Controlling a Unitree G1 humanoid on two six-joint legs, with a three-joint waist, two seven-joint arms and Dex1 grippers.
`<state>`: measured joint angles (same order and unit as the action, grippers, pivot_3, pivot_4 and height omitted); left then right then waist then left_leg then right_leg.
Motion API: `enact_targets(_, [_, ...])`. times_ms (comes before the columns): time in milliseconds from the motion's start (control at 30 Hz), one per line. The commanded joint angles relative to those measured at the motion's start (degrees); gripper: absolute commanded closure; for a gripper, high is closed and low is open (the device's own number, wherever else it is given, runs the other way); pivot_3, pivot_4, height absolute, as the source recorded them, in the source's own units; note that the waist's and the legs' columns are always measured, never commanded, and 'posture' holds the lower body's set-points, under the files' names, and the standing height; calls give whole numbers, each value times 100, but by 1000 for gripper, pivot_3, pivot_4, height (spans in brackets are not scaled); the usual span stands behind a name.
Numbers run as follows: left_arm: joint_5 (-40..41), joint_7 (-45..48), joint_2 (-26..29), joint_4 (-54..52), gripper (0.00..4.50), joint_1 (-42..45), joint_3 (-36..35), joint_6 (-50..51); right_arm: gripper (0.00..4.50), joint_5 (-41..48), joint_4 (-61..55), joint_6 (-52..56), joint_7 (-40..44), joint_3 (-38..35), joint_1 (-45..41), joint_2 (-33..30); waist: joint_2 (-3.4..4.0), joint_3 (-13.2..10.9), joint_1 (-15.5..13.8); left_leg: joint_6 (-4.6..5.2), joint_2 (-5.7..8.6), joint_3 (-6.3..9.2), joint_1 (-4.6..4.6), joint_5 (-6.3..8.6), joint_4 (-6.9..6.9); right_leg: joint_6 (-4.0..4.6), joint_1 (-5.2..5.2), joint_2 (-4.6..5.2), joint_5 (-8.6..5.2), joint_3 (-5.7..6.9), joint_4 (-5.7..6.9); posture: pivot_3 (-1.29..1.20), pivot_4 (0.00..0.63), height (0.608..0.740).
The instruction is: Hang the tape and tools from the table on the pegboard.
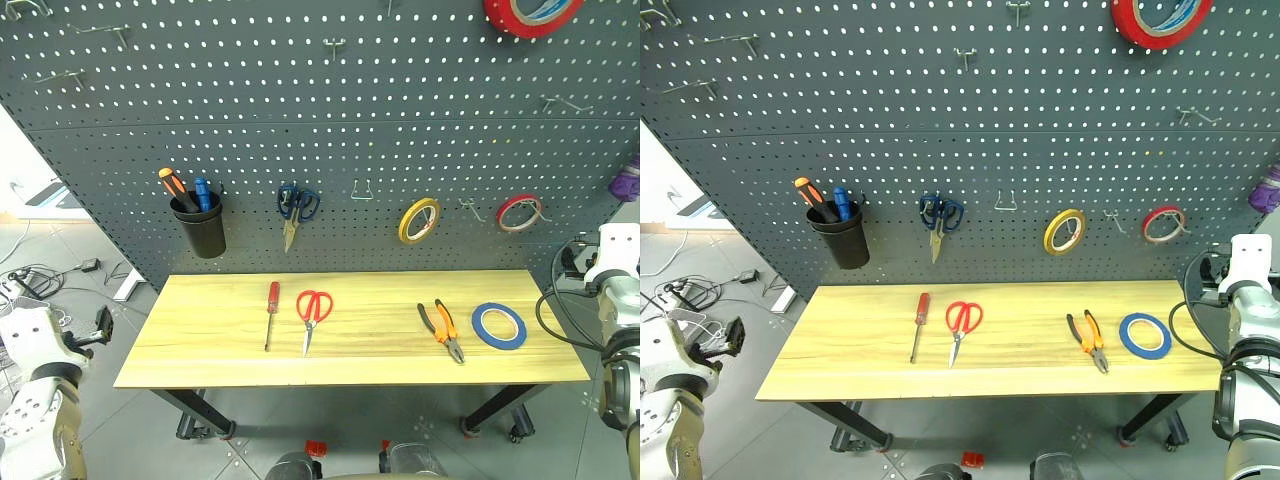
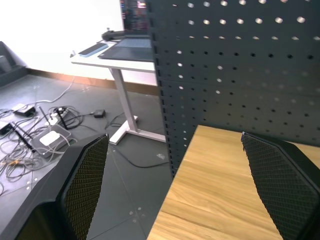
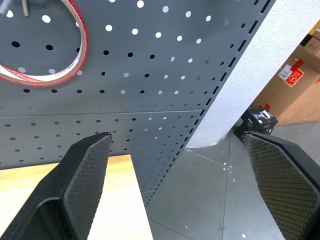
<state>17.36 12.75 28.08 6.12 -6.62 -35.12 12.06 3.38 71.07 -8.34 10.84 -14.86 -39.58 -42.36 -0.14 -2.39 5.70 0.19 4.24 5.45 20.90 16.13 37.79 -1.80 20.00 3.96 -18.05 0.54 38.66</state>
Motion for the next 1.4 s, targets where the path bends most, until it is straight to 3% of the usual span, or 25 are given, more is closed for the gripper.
enact_targets(33, [-191,-14,163,-140,30,19,63,-148,0,-4,-82,-140,-2,-47,-52,-134,0,-1,1,0,0,0,0,0,0,0,0,0,0,0,0,-150,12,740])
enact_targets(367, [-229,-35,30,-315,30,1,97,-268,0,23,-142,-129,204,-36,-14,-125,-2,-29,3,0,0,0,0,0,0,0,0,0,0,0,0,-157,23,740])
enact_targets(700, [-70,109,10,-998,30,107,527,399,0,148,-909,-73,1261,12,600,-129,6,-212,21,1,-2,-3,2,0,1,-1,-2,2,1,1,-3,-223,95,740])
enact_targets(900, [-45,341,-110,-1804,30,144,1172,694,0,150,-3236,887,1922,334,1854,-5,19,-465,65,2,-8,-9,15,0,1,-2,6,2,1,1,-2,-281,167,740])
enact_targets(1100, [-56,995,44,-2541,30,398,2339,1129,0,281,-5285,2461,2127,532,2607,93,20,-834,99,5,-20,-33,35,-1,7,-4,27,3,4,-2,6,-332,249,740])
enact_targets(1267, [452,2344,362,-3100,30,876,3496,1551,0,292,-5699,3338,2337,898,2492,193,-10,-1095,208,7,-37,-61,74,-2,12,-1,73,-2,8,-10,15,-353,295,740])
enact_targets(1400, [539,3028,510,-2976,30,1350,4025,1642,0,131,-5464,3791,2314,1205,2091,325,-15,-1252,285,10,-43,-81,120,-3,17,1,125,-5,12,-19,22,-367,319,740])
